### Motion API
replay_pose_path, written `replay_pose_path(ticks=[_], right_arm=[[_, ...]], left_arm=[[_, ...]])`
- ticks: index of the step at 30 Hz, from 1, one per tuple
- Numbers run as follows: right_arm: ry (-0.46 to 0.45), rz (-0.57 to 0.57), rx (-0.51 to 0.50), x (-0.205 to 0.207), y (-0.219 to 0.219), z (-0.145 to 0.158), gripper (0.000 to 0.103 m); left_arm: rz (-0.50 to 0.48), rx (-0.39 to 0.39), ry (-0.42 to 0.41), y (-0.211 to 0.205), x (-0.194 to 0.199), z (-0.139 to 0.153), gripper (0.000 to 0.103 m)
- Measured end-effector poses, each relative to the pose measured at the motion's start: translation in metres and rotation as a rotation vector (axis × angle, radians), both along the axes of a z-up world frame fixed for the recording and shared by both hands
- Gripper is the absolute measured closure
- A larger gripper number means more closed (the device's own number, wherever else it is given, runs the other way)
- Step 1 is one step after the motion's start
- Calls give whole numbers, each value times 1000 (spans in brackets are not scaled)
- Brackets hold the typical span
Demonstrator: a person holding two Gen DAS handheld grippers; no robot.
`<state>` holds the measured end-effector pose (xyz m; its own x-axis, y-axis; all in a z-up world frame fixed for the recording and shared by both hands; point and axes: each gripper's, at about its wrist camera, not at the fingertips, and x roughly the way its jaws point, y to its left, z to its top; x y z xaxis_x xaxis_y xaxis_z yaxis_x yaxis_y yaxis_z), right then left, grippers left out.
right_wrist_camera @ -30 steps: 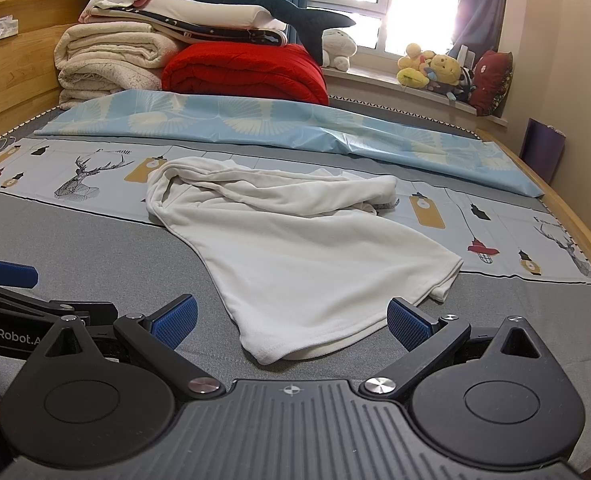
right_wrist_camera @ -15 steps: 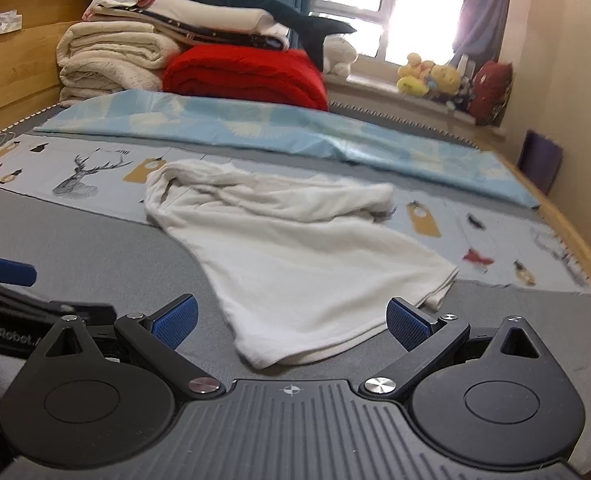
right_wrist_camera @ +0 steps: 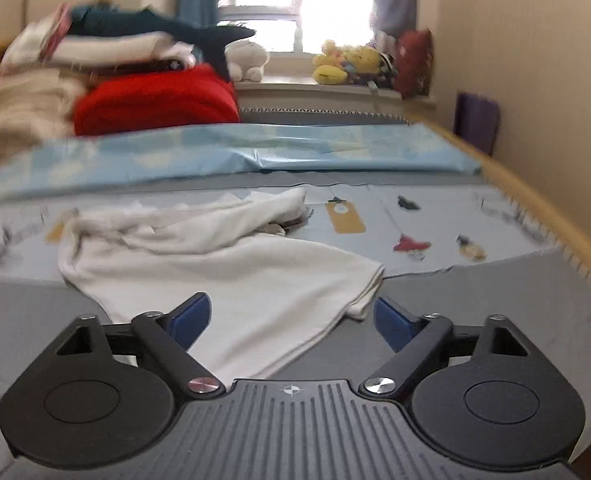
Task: Fold small clothes
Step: 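Grasp a corner of the white shirt with the left gripper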
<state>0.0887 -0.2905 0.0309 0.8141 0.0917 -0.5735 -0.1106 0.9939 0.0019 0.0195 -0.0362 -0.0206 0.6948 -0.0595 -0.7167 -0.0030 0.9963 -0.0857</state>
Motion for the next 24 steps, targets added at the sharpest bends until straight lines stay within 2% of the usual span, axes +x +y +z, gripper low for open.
replay_pose_path(ticks=[2,4,10,13,15,16,17,19,24], right_arm=[[7,2,-5,2,0,-4,14],[-2,17,-41,4,0,-6,14],[27,22,-44,12,-12,-9,14],[48,-1,-25,15,-24,-9,14],[45,-13,-16,16,-31,-9,14],[40,-19,-14,16,-33,-8,14],[33,-22,-13,15,-35,-7,14],[31,-22,-11,15,-39,-5,14],[50,-32,6,16,-46,-4,14]], left_arm=[[-19,-3,-7,-8,4,0,52],[-42,-5,-15,-17,7,0,55],[-110,30,3,-44,25,-11,55],[-110,7,38,-50,45,-22,54],[-97,-38,68,-51,61,-31,52],[-77,-59,78,-51,69,-36,46],[-59,-79,93,-51,76,-41,32],[-14,-114,124,-51,91,-54,23],[80,-194,208,-45,123,-86,26]])
